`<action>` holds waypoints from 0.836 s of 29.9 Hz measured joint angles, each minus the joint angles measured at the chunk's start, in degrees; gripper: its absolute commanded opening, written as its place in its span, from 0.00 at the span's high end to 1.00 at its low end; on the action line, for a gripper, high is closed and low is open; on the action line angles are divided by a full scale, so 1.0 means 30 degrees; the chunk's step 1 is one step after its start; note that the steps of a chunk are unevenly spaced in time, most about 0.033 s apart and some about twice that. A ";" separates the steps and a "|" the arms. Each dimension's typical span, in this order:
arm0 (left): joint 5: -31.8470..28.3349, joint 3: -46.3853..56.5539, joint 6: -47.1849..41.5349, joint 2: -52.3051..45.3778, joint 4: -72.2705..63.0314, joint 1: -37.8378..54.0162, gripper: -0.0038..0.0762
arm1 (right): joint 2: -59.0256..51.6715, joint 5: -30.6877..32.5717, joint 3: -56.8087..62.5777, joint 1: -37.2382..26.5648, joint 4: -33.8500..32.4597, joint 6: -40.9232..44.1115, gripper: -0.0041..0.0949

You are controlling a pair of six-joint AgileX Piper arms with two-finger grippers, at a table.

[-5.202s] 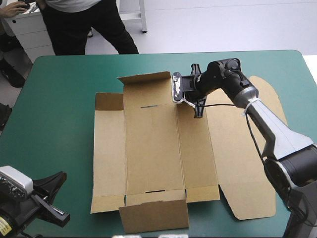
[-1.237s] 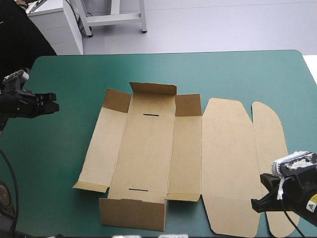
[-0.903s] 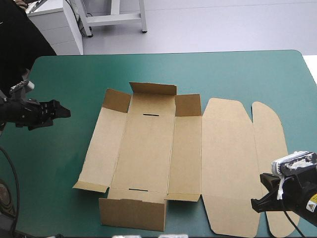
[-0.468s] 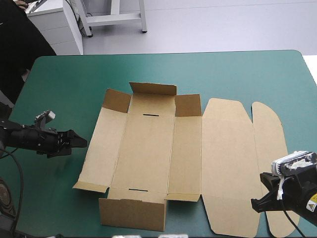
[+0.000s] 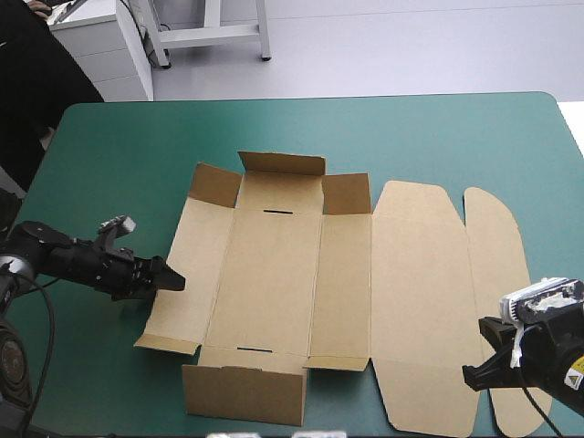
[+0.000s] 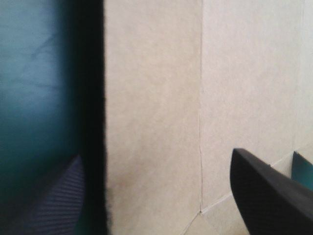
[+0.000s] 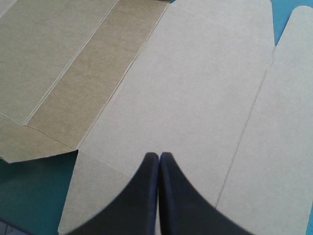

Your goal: Fold the box

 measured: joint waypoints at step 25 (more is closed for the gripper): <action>-0.0071 0.0048 -0.1282 0.1453 0.0023 -0.3689 0.95 | 0.0000 0.0000 0.0000 0.0000 0.0349 -0.0044 0.97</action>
